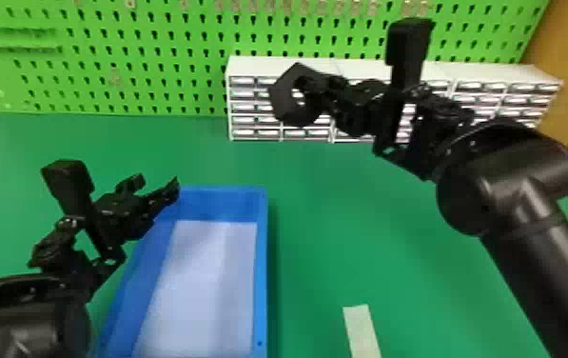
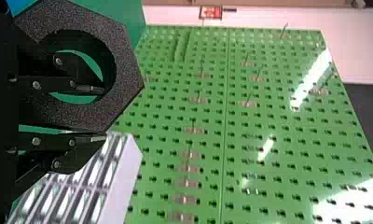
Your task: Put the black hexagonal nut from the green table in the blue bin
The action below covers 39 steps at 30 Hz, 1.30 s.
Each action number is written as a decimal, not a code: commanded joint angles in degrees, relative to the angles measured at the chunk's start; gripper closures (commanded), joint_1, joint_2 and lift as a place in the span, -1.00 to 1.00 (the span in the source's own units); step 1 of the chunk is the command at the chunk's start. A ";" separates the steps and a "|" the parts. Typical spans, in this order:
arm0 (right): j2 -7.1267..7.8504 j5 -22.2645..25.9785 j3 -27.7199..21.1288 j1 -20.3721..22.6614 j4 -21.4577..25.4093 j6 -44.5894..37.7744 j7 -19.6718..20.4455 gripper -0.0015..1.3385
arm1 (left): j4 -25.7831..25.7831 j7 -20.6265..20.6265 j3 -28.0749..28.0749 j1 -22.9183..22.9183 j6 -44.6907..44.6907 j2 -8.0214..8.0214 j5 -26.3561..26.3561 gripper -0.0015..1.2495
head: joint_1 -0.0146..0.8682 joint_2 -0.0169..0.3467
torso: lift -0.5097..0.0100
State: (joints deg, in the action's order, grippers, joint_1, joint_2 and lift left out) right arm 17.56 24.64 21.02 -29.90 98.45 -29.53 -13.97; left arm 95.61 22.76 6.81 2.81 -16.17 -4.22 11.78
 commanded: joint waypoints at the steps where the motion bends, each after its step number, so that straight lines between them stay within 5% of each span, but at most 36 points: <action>1: 0.72 2.96 3.06 -0.07 0.69 -0.71 0.08 0.62 | -0.07 0.00 0.31 0.00 0.00 0.00 0.00 -0.23 | 0.60 -0.86 | 0.59; 16: 3.71 10.87 12.02 2.83 4.91 -2.55 3.33 0.62 | -0.07 0.00 0.40 -0.09 0.00 0.00 0.09 -0.23 | 0.60 -0.86 | 0.59; 39: 4.14 15.18 19.58 2.48 5.18 -2.99 4.47 0.62 | -0.07 0.00 0.05 0.00 0.00 0.00 0.00 -0.23 | 0.60 -0.86 | 0.59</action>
State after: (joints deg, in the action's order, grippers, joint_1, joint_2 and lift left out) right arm 21.64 39.81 40.29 -27.21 103.63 -32.52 -9.49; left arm 95.58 22.76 6.92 2.80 -16.17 -4.22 11.78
